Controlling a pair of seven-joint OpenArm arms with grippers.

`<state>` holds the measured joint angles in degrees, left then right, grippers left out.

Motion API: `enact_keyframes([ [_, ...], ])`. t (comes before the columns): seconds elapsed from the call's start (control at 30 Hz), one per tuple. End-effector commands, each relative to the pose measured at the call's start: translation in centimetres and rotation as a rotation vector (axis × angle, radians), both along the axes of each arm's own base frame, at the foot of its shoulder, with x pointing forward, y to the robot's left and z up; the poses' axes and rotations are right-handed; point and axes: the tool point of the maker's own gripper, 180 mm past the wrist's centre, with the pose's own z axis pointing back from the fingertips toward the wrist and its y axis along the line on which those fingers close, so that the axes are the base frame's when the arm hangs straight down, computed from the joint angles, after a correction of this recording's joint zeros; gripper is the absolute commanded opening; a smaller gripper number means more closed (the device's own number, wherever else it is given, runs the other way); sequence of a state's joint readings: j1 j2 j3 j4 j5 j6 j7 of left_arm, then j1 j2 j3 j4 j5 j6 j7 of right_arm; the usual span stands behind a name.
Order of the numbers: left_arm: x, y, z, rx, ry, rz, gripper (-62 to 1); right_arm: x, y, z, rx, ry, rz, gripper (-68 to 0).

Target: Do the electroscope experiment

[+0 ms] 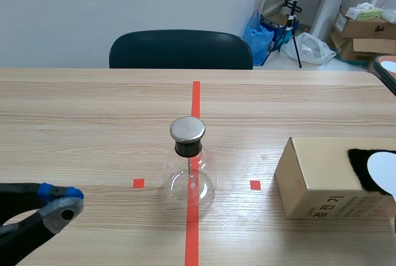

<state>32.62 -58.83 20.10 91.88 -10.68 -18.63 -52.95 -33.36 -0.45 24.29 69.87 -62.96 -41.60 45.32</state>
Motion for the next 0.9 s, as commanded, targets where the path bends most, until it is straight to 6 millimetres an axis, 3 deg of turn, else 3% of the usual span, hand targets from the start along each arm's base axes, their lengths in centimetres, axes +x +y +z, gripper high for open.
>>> enact_keyframes([
  [0.0, -0.1, -0.3, 0.9, -0.033, -0.007, -0.003, -55.9, 0.1, 0.4, 1.2, -0.050, -0.050, 0.056, -65.8],
  [0.1, 0.0, -0.5, 0.9, -0.017, -0.006, -0.009, -49.4, 0.0, 1.0, 1.0, -0.061, -0.039, 0.090, -65.8],
  [0.17, 0.1, -0.6, 0.9, -0.003, -0.009, -0.010, -43.1, 0.1, -0.3, 1.0, -0.069, -0.039, 0.014, -65.8],
  [0.27, 0.2, -0.8, 1.3, -0.007, -0.022, -0.013, -25.6, 0.2, -2.3, 1.1, -0.088, -0.038, -0.085, -65.8],
  [0.33, 0.2, -0.9, 1.6, -0.016, -0.026, -0.015, -12.6, 0.3, -0.9, 1.0, -0.098, -0.031, 0.019, -65.8],
  [0.4, -0.1, -1.0, 1.6, -0.024, -0.008, -0.032, -5.3, 0.0, 1.3, 0.9, -0.091, -0.027, 0.155, -65.8],
  [0.47, -0.5, -1.1, 1.5, -0.034, 0.026, -0.065, -3.8, -0.1, 1.6, 0.9, -0.088, -0.027, 0.168, -65.8],
  [0.6, -1.3, -1.3, 1.5, -0.050, 0.078, -0.111, -3.6, 0.3, -2.4, 1.1, -0.103, -0.035, -0.072, -65.8],
  [0.67, -1.2, -1.3, 1.6, -0.050, 0.076, -0.110, -3.6, 0.3, -2.0, 1.1, -0.105, -0.033, -0.043, -65.8],
  [0.8, -1.1, -1.2, 1.7, -0.049, 0.074, -0.112, -3.7, 0.1, 1.2, 0.9, -0.086, -0.031, 0.137, -65.8],
  [0.87, -1.0, -1.1, 1.7, -0.047, 0.070, -0.111, -3.7, 0.2, -0.8, 1.0, -0.088, -0.035, 0.009, -65.8],
])
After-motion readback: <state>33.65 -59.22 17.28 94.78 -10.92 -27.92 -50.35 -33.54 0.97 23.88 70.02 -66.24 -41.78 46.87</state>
